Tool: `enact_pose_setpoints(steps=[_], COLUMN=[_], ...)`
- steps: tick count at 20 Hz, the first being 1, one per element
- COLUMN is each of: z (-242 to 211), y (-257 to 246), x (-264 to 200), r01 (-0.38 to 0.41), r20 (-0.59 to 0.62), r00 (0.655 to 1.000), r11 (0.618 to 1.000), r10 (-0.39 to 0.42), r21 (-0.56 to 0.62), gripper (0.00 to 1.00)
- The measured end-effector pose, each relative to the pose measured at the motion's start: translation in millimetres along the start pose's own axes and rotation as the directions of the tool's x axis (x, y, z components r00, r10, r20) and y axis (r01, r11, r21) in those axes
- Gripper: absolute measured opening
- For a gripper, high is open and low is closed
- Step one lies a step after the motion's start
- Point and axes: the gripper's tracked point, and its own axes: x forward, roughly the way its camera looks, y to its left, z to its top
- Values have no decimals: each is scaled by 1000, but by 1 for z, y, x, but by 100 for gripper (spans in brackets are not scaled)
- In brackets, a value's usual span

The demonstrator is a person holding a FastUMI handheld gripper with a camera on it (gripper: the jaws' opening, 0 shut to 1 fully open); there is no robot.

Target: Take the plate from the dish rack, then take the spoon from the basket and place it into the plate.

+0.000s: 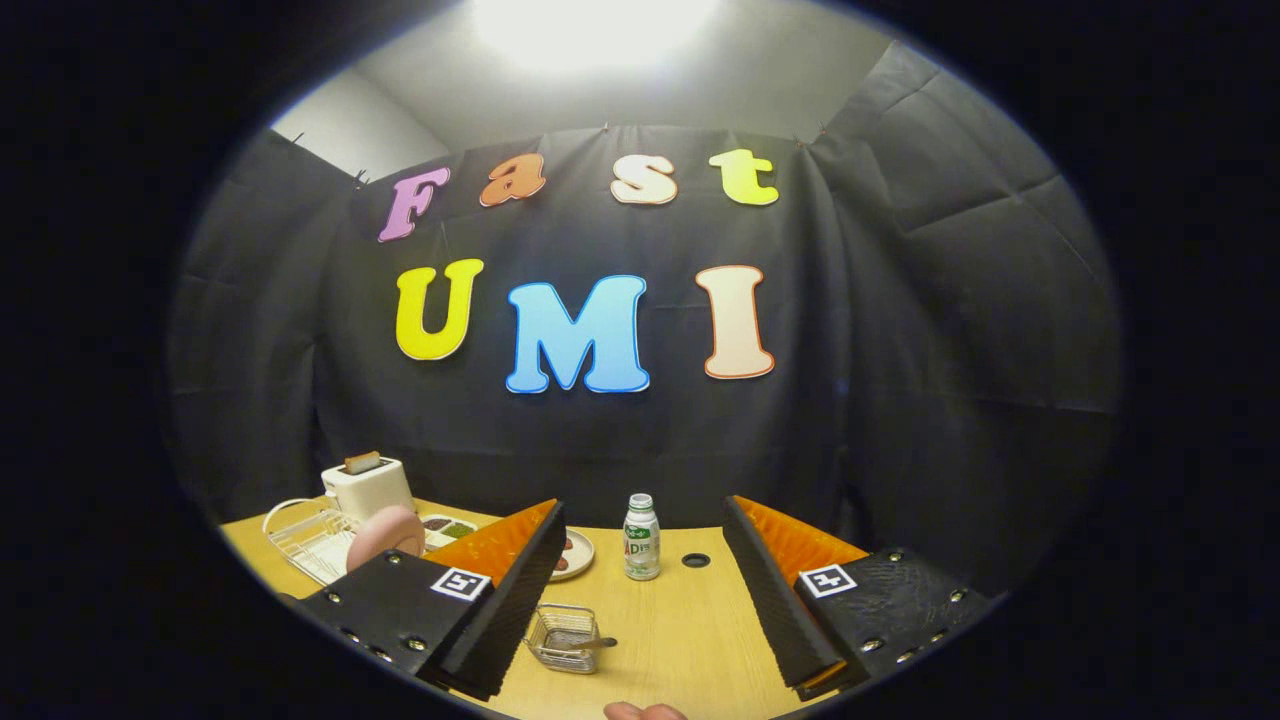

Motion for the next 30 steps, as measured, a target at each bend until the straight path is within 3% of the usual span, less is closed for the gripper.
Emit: enact_pose_setpoints(steps=[9, 14, 19, 25, 30], z=[45, 42, 36, 27, -3], y=[54, 79, 118, 172, 213], x=[2, 7, 19, 39, 55], r01=[-16, -8, -52, -107, -134], r20=[8, -58, -134, -240, -371], r00=[1000, 998, 990, 965, 918], r11=[1000, 1000, 999, 994, 990], r10=[16, 7, 50, 108, 138], r21=[-13, -27, -9, 18, 37], gripper=[97, 97, 97, 97, 97])
